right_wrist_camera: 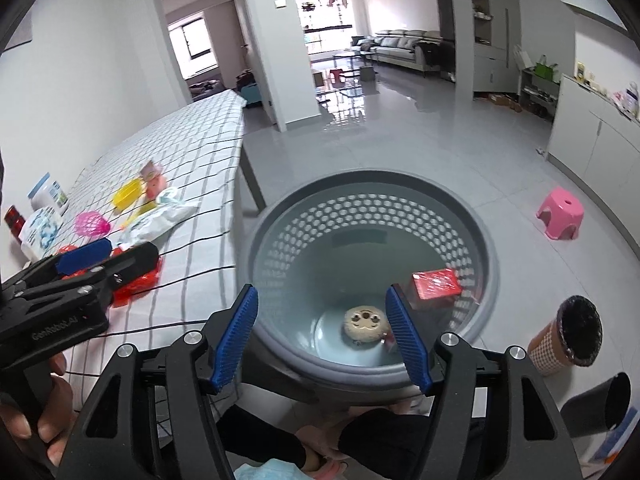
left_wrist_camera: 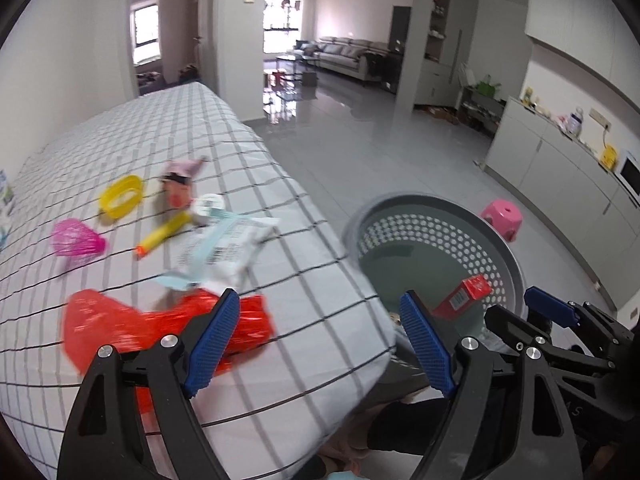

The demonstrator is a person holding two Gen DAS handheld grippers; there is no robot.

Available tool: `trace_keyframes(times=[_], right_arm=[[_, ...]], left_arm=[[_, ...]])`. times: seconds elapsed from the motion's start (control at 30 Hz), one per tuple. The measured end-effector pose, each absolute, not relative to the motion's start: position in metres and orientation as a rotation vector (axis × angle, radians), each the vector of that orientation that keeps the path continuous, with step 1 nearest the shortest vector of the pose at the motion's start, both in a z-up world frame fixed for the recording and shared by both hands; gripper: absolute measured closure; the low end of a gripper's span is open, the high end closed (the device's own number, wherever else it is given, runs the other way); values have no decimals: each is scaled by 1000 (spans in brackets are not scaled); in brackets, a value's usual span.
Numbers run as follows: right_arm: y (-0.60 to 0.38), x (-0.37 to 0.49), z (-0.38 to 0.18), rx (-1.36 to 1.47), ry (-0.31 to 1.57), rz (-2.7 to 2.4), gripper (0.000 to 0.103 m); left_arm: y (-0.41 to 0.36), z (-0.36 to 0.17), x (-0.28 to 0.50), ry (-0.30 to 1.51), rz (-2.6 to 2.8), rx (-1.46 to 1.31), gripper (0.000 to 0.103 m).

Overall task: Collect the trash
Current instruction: 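Withdraw both tools from the basket back toward the table, then grasp the red plastic bag with the left gripper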

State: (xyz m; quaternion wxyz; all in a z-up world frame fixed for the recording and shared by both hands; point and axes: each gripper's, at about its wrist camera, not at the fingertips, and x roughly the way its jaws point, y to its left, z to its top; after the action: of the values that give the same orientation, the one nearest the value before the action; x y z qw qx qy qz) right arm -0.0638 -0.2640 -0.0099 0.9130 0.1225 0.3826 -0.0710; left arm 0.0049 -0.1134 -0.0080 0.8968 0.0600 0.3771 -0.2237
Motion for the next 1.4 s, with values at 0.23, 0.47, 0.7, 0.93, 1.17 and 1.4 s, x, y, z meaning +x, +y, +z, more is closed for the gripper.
trace_keyframes(times=[0.23, 0.47, 0.7, 0.93, 1.17, 1.4], right_arm=[[-234, -49, -8, 214, 789, -66, 39], [-213, -35, -11, 196, 791, 1, 39], [-197, -24, -14, 178, 795, 60, 39], [-189, -13, -20, 173, 813, 83, 39], [-189, -6, -22, 177, 821, 74, 39], [-181, -3, -19, 163, 821, 70, 39]], left_arm=[[-68, 4, 7, 737, -333, 84, 20], [-26, 1, 19, 730, -195, 49, 20], [-6, -22, 28, 791, -141, 32, 20], [-7, -40, 37, 832, -141, 23, 20], [-6, -49, 42, 849, -169, 0, 42], [0, -44, 39, 837, -204, -17, 76]])
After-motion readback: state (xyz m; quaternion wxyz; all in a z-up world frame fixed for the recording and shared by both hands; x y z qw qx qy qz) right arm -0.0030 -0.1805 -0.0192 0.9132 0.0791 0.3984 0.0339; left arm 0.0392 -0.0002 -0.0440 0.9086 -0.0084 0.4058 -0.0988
